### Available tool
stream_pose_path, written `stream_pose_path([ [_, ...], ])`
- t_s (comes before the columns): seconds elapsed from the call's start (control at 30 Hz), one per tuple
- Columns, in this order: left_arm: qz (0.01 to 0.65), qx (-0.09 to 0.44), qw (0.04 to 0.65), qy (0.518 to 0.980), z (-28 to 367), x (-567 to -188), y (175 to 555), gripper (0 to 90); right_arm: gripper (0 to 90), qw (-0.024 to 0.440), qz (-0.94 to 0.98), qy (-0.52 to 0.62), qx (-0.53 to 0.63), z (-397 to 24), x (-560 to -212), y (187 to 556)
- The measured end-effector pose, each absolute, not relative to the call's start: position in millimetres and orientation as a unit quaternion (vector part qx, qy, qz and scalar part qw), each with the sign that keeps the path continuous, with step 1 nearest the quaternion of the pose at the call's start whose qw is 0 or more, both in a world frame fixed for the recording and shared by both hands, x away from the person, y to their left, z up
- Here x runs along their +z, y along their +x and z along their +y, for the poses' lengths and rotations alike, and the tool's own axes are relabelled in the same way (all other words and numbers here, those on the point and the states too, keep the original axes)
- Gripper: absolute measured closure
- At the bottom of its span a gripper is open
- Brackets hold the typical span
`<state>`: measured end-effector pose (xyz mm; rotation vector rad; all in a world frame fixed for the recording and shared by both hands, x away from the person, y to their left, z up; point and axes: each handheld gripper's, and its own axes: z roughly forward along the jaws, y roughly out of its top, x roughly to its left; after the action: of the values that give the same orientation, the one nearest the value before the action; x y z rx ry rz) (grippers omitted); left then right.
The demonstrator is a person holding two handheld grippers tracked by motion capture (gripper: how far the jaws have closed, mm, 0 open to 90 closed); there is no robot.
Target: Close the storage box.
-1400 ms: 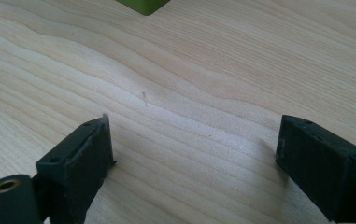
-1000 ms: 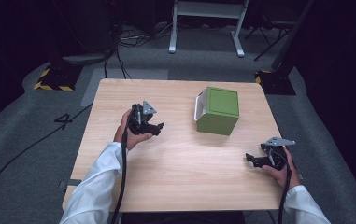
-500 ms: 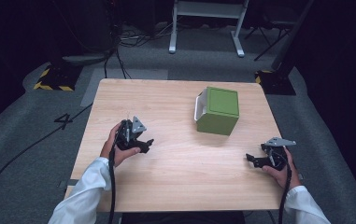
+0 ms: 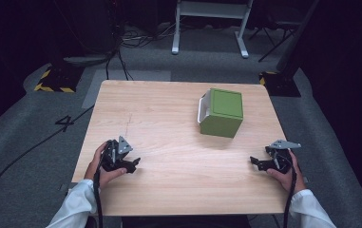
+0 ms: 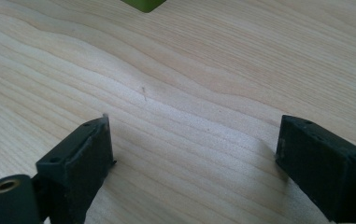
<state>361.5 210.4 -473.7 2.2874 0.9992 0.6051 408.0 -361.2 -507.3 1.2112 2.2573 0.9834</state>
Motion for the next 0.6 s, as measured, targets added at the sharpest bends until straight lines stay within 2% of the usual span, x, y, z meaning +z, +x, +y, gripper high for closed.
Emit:
stream_pose_path([
  [0.37,0.402,0.204,0.287,0.845,235,-493,354,19.0,11.0,0.197,0.806,0.433,0.352,-361,-507,407],
  [0.6,0.429,0.171,0.336,0.821,245,-507,358,17.9,11.0,0.196,0.807,0.431,0.352,-362,-507,406],
])
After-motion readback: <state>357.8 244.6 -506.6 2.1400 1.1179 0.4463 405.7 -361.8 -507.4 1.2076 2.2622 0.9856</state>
